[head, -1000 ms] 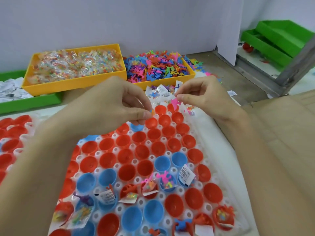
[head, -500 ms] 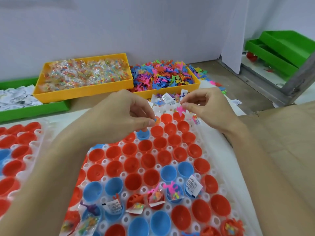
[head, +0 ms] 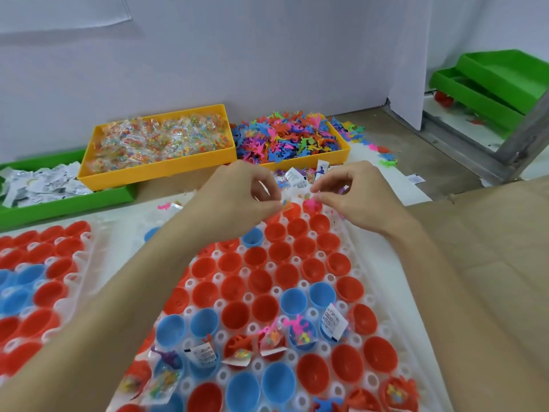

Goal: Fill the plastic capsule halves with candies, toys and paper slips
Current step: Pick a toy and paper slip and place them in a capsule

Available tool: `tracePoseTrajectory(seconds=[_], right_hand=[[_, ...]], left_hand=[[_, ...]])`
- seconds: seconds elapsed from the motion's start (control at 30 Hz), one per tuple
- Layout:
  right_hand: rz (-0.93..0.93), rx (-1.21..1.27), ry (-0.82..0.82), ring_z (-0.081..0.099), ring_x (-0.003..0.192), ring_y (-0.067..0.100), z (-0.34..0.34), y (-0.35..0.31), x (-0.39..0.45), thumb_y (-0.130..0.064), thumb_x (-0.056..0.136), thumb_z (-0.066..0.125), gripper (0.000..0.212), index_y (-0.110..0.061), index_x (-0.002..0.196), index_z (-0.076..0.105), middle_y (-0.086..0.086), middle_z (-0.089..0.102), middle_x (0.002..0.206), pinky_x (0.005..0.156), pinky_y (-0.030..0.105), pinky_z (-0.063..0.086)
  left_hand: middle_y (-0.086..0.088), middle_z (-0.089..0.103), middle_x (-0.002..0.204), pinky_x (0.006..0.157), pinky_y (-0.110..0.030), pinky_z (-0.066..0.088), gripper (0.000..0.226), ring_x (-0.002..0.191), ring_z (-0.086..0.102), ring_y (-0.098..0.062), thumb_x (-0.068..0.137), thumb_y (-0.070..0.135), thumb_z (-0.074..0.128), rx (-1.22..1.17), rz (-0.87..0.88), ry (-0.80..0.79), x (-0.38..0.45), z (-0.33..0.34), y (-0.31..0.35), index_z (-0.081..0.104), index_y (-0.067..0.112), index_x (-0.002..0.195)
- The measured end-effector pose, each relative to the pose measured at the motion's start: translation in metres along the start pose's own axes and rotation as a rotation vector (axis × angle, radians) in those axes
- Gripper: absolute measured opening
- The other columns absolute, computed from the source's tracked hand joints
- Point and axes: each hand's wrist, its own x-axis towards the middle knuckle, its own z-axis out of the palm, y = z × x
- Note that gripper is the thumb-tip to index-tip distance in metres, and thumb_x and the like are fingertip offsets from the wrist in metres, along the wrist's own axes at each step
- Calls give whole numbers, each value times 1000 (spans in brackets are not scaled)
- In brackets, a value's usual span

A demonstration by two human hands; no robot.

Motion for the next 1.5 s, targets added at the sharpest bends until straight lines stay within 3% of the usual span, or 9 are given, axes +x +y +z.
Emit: tracePoseTrajectory(seconds=[0.1,0.2,0.4,0.53,0.73,0.87,1.07,1.17,1.5], right_hand=[[2,2,-2,64,71,5,0,0,-1,-11,82,80,6,-16,85,79,-4,72,79,66,12,48],[0,-9,-5,62,67,0,0,1,-1,-10,83,79,6,-16,86,79,-8,70,75,63,8,46],[-33,-46,-37,61,72,-1,-2,2,-1,-6,87,72,15,-13,98,79,-10,68,79,61,4,43],[-80,-21,-5,64,78,12,-4,-1,-2,-6,87,71,20,-15,104,78,-4,73,87,67,16,52],[-87,110,41,66,79,-3,-5,-5,-3,-11,89,73,14,-15,101,79,-14,70,84,69,8,50],[-91,182,58,70,83,2,-5,-8,-4,-9,89,73,15,-12,102,79,-7,74,89,76,14,55],[-19,23,41,60,75,4,-6,-1,-2,-21,88,75,12,-18,100,78,-11,69,85,66,10,43],[-16,-32,28,62,75,0,-2,-1,-1,-15,87,76,7,-16,92,80,-13,68,78,66,7,42],[-41,-46,18,62,74,1,3,-3,0,-15,88,74,7,-19,83,78,-12,68,77,62,5,42]], left_hand=[[5,70,76,63,-19,50,6,68,64,-7,84,23,76,-11,8,75,19,16,14,72,21,82],[4,69,74,47,-6,38,6,61,59,-2,85,19,74,-37,-19,117,33,34,23,70,22,83],[-3,69,80,49,-13,41,1,66,62,-11,83,13,72,3,-100,169,44,53,27,71,14,83],[-2,71,82,52,-9,38,2,68,61,-6,84,16,74,-12,-95,230,41,52,28,75,15,85],[2,69,73,49,-6,40,9,65,63,-4,83,20,78,-66,-91,343,33,50,31,70,20,78],[2,69,71,49,-6,41,11,65,65,-8,84,20,78,-95,-114,354,31,48,33,69,18,77],[1,67,73,53,-14,41,7,65,61,-9,84,16,74,-125,-165,360,29,44,25,68,14,81],[1,67,73,56,-17,42,9,64,60,-9,84,17,75,-130,-169,352,28,44,21,68,14,80],[0,68,75,51,-10,40,9,66,60,-9,85,20,75,-105,-157,354,28,46,16,68,15,81]])
